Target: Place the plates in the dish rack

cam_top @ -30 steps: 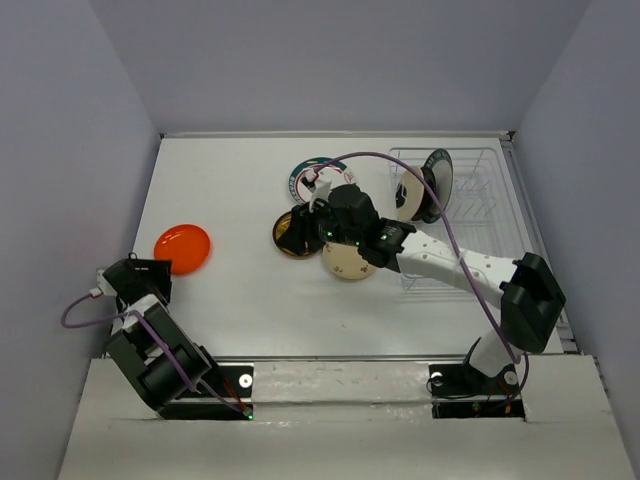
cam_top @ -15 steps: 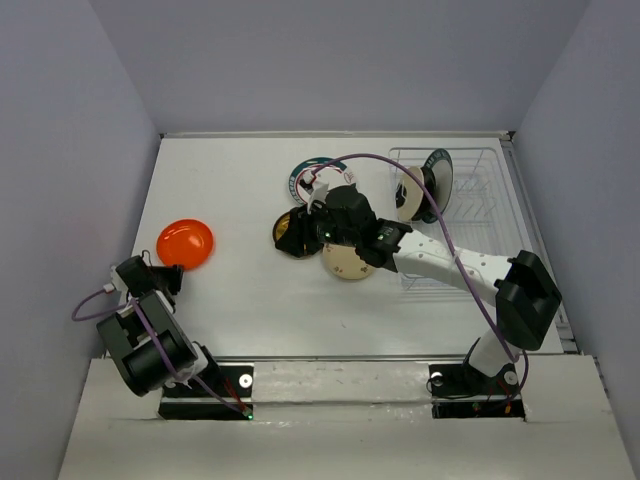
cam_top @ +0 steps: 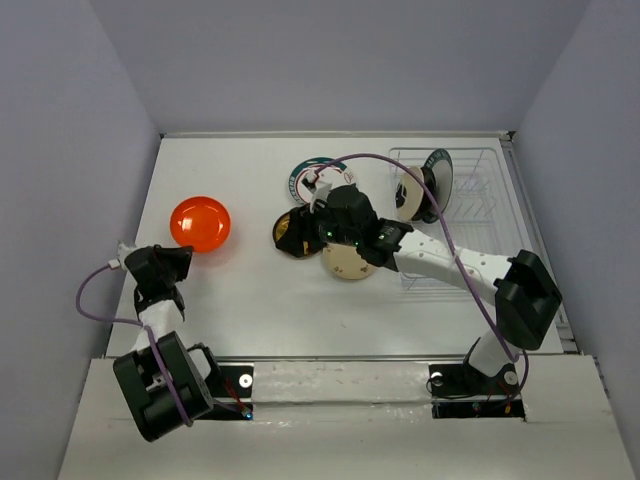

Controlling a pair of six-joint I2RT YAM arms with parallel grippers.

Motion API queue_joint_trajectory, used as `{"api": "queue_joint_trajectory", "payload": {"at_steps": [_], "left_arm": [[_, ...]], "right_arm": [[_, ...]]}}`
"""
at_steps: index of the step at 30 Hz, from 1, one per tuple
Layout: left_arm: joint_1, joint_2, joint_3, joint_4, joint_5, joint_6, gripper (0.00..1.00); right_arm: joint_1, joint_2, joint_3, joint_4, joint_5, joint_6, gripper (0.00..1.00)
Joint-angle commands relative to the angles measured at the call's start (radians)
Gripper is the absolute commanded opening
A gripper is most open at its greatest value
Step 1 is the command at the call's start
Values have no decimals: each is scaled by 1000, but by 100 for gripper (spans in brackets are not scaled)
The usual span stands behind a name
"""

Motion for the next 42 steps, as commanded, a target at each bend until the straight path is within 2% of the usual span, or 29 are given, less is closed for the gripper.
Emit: {"api": "queue_joint_trajectory", "payload": {"at_steps": [1,5,9,13,18,25,28,30,31,34,35,38,39,40,42], "left_arm": [[-110,-77,39,47,131,48,6],[-199,-100,71,42,259,73,6],[-297,-132,93,38,339,90,6],[-405,-166,119,33,374,107,6],[-488,-158,145,24,386,122,6],[-586,-137,195,15,359,140,6],[-624,-123,226,15,379,163,6],[-638,-120,241,12,386,176,6],[-649,-121,244,9,389,179,6],[-663,-124,255,-8,385,205,6],[-672,-123,272,-23,380,218,19],[-677,-131,310,-131,337,281,54],[-678,-135,351,-167,327,301,74],[-681,-152,373,-238,304,348,80],[-686,-176,436,-306,272,401,99]], "right_arm": [[-59,-24,-7,2,19,18,66],[-129,-50,-27,-2,-30,12,76],[-186,-52,-36,-18,-82,-8,80],[-255,-61,-55,-24,-131,-31,78],[-255,-72,-48,-65,-243,-100,77],[-255,-93,-78,-70,-220,-115,73],[-265,-87,-73,-70,-182,-115,65],[-265,-84,-68,-70,-156,-108,50],[-265,-89,-67,-68,-151,-104,36],[-265,-107,-68,-65,-102,-94,11],[-265,-119,-71,-64,-79,-94,7],[-304,-184,-90,-67,20,-92,7],[-324,-219,-91,-85,68,-94,7],[-343,-237,-87,-103,99,-94,7],[-425,-274,-81,-152,166,-94,7]]}}
